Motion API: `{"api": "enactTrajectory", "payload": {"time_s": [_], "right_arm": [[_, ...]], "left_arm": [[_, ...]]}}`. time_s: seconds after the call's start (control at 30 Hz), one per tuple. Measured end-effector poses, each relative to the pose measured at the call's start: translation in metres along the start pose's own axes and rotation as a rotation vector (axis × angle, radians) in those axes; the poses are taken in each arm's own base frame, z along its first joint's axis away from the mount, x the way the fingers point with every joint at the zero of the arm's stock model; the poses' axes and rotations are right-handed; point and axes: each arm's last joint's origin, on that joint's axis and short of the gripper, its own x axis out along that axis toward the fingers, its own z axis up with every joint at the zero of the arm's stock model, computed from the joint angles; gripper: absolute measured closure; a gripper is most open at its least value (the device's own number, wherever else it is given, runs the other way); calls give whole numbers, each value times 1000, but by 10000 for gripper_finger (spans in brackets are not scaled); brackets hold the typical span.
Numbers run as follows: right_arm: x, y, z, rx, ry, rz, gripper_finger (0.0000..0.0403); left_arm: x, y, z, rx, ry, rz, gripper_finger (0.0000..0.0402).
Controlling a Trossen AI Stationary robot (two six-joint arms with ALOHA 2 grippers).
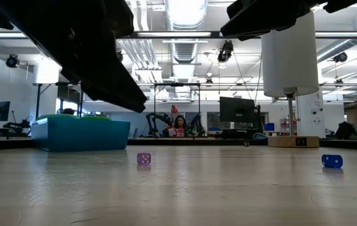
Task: Pick & Place Dice
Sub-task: Put the small violet dice into the blue bin
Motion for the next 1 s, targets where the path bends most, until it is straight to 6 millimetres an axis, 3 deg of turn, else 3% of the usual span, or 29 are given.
{"api": "enactTrajectory", "payload": {"time_s": [0.6,1.0], "right_arm": [[0,0,0,2,0,0,394],[0,0,0,2,-1,0,394]], "left_arm": [[16,-1,-9,-44,-4,21,211],[18,-3,-10,-50,-2,-1,196]]}}
